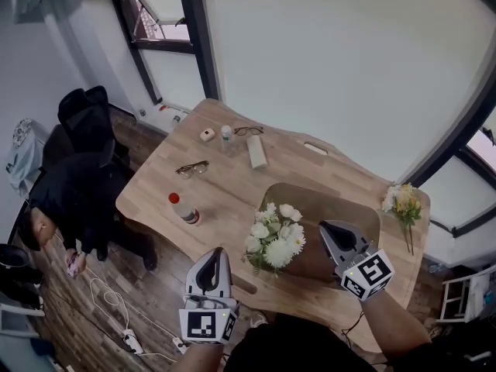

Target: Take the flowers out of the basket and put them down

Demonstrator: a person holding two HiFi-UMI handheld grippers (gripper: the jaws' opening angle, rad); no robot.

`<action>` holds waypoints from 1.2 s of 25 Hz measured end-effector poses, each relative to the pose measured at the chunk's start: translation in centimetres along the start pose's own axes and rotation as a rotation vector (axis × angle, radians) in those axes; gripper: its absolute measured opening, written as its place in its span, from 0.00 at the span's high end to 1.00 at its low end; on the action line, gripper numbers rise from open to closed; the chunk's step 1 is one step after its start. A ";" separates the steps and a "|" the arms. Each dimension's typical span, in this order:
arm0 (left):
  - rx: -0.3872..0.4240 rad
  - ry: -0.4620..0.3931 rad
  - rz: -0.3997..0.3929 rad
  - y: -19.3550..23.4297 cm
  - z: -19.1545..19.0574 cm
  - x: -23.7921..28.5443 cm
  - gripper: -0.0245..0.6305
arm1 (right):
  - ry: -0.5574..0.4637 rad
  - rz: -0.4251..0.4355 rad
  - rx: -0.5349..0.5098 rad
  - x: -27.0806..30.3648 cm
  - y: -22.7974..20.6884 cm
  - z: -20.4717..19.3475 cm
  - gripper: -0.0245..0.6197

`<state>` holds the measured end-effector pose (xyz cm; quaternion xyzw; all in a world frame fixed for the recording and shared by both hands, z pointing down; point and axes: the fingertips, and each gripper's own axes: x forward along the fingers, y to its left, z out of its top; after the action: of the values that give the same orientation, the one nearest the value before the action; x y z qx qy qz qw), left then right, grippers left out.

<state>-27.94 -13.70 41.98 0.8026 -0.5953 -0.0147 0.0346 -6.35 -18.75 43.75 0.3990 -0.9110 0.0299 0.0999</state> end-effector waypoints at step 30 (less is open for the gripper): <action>-0.034 0.094 0.120 2.7 -4.0 0.6 0.96 | 0.367 0.408 -0.022 5.4 3.9 -15.8 0.92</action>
<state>-30.08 -14.86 46.14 0.7646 -0.6397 0.0150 0.0767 -10.26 -17.91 60.41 0.1942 -0.9394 0.1114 0.2595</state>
